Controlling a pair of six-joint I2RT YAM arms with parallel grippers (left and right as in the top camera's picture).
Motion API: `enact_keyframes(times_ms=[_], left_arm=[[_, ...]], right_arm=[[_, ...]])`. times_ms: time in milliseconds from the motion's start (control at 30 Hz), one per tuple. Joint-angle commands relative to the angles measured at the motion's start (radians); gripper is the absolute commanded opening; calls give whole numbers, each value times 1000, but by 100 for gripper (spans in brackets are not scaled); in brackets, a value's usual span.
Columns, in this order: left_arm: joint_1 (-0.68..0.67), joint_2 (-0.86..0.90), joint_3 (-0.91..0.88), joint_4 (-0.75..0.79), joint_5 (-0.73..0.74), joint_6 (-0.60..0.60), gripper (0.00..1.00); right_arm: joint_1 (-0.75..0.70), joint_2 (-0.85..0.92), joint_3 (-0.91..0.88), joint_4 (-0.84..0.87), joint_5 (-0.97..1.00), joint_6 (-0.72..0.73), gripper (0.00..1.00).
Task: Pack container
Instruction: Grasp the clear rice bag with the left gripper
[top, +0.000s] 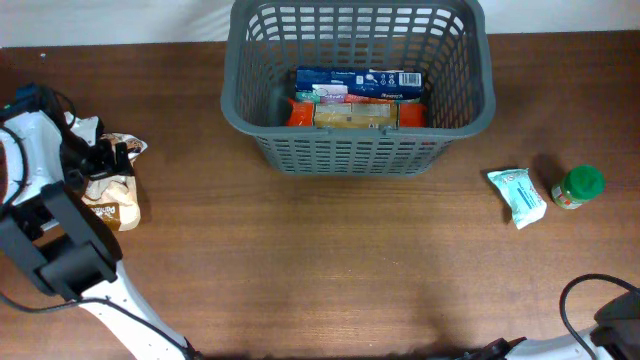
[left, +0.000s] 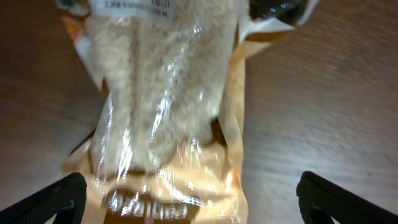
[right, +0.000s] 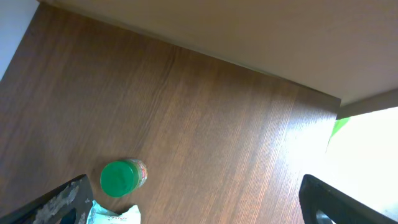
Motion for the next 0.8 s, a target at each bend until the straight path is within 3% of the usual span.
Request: enact_keyframes(times_ms=[0, 267, 333, 400, 433, 533, 667, 700, 767], left_arm=[[2, 58, -7, 19, 7, -7, 100], [2, 122, -7, 44, -38, -7, 95], [2, 122, -7, 50, -38, -6, 89], [2, 122, -7, 56, -39, -6, 70], [2, 122, -7, 59, -39, -6, 64], [2, 123, -7, 66, -39, -6, 55], [2, 126, -7, 70, -55, -6, 56], [2, 129, -7, 70, -66, -6, 66], [2, 134, -7, 71, -76, -6, 71]], right_arm=[[-2, 3, 2, 0, -2, 1, 99], [-2, 3, 2, 0, -2, 1, 99], [-2, 3, 2, 0, -2, 1, 99], [-2, 3, 2, 0, -2, 1, 99], [-2, 3, 2, 0, -2, 1, 99], [-2, 3, 2, 0, -2, 1, 99], [-2, 3, 2, 0, -2, 1, 99], [-2, 3, 2, 0, -2, 1, 99], [-2, 3, 2, 0, -2, 1, 99]])
